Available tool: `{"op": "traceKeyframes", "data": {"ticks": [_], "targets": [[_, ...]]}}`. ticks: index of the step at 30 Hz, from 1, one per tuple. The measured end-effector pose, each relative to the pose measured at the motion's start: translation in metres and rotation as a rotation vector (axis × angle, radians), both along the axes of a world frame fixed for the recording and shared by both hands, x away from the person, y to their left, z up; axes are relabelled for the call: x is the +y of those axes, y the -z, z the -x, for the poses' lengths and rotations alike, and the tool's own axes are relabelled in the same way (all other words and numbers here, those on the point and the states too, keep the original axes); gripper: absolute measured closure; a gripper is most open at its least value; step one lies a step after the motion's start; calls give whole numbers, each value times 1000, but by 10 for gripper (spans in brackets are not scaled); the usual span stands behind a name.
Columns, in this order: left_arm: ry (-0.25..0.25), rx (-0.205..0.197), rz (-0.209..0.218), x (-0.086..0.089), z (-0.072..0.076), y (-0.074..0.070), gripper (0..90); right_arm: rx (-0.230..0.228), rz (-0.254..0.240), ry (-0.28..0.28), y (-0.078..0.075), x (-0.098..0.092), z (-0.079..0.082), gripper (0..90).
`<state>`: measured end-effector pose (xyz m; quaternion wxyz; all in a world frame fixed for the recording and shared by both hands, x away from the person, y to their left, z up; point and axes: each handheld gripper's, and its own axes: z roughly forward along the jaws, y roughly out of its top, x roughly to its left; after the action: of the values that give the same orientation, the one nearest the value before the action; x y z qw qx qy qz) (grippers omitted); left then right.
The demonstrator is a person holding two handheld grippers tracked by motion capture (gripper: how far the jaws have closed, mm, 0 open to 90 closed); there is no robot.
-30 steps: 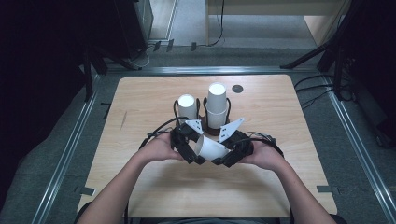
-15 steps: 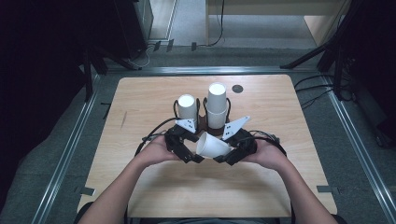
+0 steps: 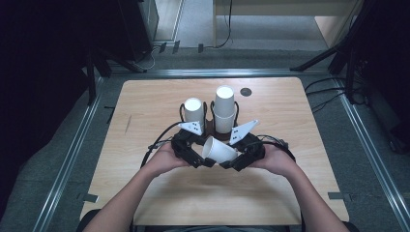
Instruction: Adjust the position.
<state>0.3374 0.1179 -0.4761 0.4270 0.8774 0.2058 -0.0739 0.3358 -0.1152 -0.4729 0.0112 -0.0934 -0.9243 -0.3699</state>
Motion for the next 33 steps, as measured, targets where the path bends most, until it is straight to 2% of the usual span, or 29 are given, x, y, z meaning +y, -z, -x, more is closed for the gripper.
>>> {"op": "traceKeyframes", "data": {"ticks": [3, 7, 9, 12, 19, 33], "targets": [[2, 4, 13, 0, 0, -1, 164, 5, -3, 1, 0, 1, 0, 319], [3, 10, 7, -2, 1, -1, 179, 4, 4, -9, 1, 3, 1, 319], [6, 25, 10, -1, 0, -1, 196, 0, 7, -12, 2, 4, 0, 319], [12, 72, 17, 1, -3, 0, 229, 7, 8, -14, 2, 3, 0, 321], [20, 42, 0, 1, -2, -2, 246, -2, 8, -16, 3, 4, 1, 322], [23, 43, -9, 0, -2, -4, 262, 4, 14, -14, 3, 4, 1, 317]]}}
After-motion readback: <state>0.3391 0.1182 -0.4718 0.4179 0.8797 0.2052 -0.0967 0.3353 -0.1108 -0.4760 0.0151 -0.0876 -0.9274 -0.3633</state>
